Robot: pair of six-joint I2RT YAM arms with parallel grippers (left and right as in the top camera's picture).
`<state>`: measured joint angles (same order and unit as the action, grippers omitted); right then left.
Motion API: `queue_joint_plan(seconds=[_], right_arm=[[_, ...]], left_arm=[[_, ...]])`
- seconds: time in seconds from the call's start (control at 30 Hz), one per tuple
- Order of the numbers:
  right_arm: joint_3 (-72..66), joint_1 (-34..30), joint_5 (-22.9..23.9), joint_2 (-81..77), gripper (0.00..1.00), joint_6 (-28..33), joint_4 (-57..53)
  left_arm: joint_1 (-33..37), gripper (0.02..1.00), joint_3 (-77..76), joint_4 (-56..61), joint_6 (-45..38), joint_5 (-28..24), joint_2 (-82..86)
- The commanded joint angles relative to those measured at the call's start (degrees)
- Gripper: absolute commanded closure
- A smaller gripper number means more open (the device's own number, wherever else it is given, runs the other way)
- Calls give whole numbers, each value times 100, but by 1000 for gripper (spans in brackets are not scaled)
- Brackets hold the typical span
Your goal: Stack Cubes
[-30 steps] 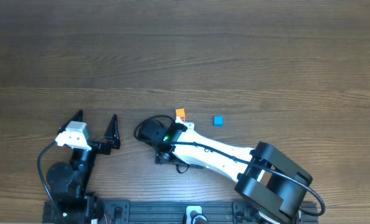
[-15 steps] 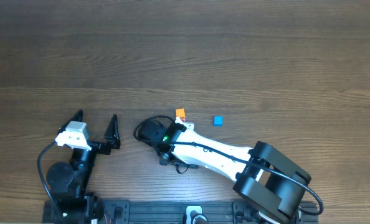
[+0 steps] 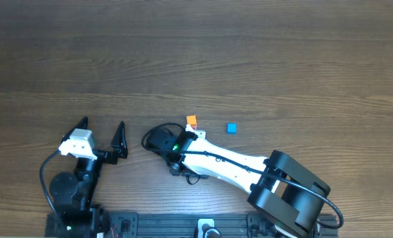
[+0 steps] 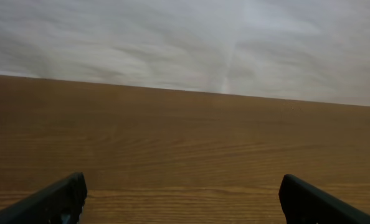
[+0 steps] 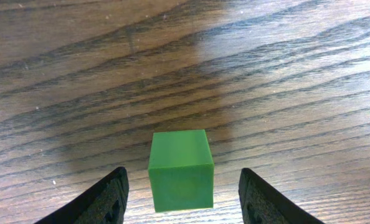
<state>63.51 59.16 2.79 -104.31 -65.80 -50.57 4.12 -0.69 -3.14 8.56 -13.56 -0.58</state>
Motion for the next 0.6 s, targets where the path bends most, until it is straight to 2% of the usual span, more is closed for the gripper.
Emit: queue_joint_plan(seconds=[0.03,0.6], right_arm=[[-48,57,111,-83,463,28,31],[-74,57,203,-83,599,181,94]], left_arm=[[28,18,35,15,-85,-76,42],[28,18,35,15,-85,-76,42]])
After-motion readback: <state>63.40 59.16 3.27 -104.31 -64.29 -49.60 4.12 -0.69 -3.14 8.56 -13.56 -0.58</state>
